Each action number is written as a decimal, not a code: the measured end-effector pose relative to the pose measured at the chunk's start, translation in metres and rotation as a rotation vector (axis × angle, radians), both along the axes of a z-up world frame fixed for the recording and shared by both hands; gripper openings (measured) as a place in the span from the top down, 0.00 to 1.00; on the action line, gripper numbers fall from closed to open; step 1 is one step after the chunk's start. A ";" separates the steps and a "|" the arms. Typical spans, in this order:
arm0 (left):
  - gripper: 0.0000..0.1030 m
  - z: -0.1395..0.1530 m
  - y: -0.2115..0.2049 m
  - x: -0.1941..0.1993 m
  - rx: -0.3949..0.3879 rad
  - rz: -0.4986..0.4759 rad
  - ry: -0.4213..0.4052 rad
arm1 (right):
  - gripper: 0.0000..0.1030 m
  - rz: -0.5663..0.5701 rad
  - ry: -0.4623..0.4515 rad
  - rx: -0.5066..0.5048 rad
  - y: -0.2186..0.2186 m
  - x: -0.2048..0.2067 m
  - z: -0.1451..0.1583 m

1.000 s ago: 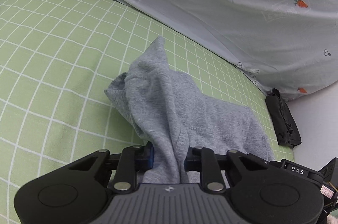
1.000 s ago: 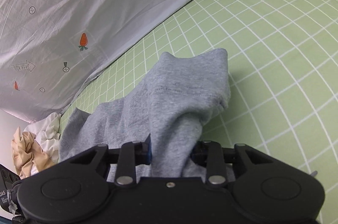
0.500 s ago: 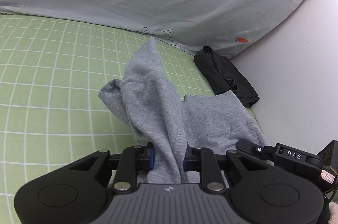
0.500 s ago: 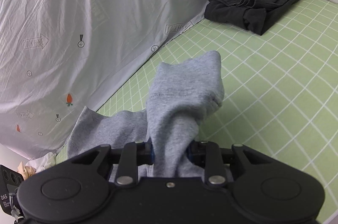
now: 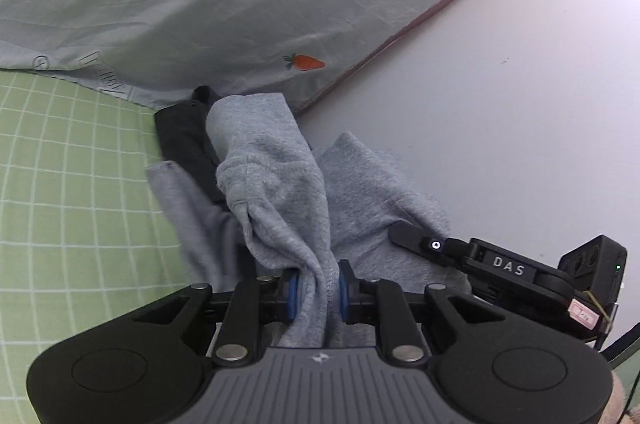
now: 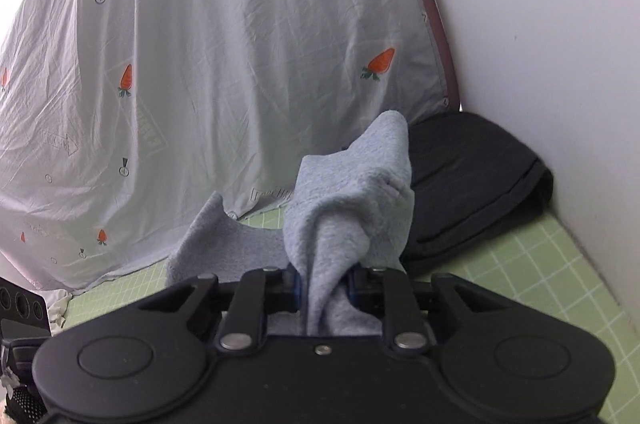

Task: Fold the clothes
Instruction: 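Carry the hoodie with both grippers and lower it onto the black garment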

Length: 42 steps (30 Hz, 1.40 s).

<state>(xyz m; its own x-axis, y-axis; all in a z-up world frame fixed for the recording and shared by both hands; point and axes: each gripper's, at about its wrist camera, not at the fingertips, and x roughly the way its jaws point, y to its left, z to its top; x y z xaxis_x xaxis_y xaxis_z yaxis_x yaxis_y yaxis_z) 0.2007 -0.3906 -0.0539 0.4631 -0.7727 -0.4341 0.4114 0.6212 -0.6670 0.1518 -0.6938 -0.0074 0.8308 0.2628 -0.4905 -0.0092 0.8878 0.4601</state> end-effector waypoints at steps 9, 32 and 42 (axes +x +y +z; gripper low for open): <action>0.80 -0.001 -0.068 0.079 0.192 0.021 -0.012 | 0.84 -0.017 -0.015 -0.007 -0.065 0.076 -0.011; 0.11 -0.110 -0.030 0.071 0.205 0.181 0.343 | 0.02 0.042 0.275 -0.316 -0.087 0.134 -0.111; 0.61 -0.123 -0.063 0.076 0.206 0.074 0.333 | 0.44 0.060 0.338 -0.144 -0.098 0.136 -0.126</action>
